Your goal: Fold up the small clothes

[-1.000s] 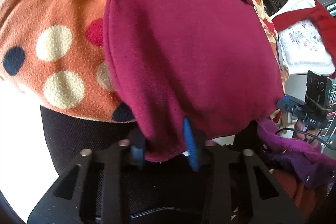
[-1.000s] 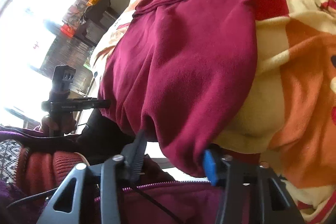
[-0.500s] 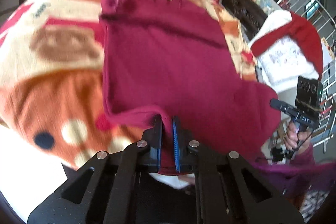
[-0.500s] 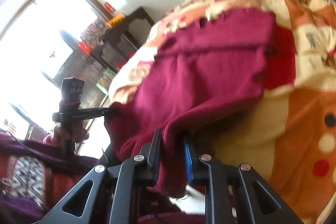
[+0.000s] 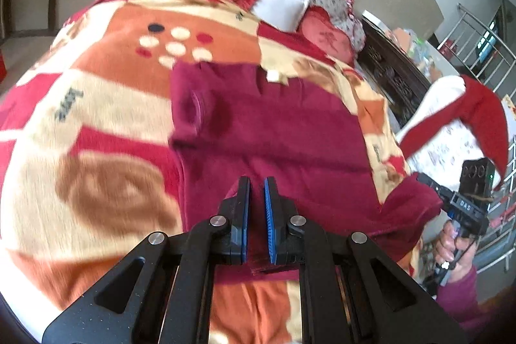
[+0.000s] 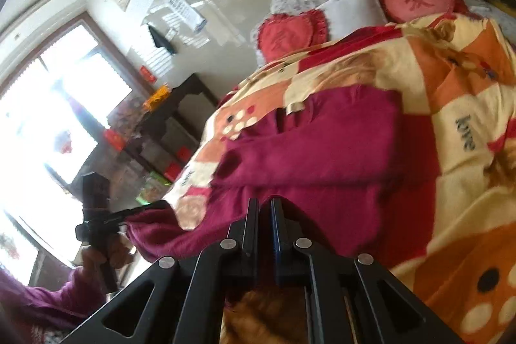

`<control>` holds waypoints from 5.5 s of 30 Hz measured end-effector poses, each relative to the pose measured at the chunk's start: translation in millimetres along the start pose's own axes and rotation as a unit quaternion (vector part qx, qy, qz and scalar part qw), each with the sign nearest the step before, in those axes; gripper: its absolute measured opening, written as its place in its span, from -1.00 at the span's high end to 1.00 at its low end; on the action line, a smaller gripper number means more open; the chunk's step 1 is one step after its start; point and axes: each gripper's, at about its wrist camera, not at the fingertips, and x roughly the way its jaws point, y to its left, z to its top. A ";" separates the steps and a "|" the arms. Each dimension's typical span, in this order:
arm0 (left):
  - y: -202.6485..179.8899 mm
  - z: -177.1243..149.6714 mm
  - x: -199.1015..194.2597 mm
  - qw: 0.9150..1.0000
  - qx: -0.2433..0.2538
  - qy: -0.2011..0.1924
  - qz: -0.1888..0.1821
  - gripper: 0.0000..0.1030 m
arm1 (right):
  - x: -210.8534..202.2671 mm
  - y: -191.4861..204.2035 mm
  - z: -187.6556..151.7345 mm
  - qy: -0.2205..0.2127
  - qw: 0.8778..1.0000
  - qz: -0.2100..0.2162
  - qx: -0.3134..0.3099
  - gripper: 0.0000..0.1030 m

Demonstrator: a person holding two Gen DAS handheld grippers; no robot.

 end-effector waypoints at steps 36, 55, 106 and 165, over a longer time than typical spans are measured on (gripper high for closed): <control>17.0 106.5 136.9 0.996 0.028 0.036 0.078 -0.10 | 130.9 -77.1 93.3 0.040 0.985 -0.164 -0.021 -0.15; 32.4 147.7 167.7 0.991 0.013 0.022 0.132 0.86 | 139.7 -75.0 134.5 -0.001 0.976 -0.210 -0.058 0.85; 54.3 -14.3 89.9 0.992 0.020 0.088 0.087 0.32 | 76.8 -53.5 8.0 0.086 0.971 -0.215 -0.054 0.86; 51.0 25.7 118.3 0.993 -0.003 0.074 0.095 0.31 | 348.3 87.3 108.4 0.171 0.979 -0.064 -0.094 0.07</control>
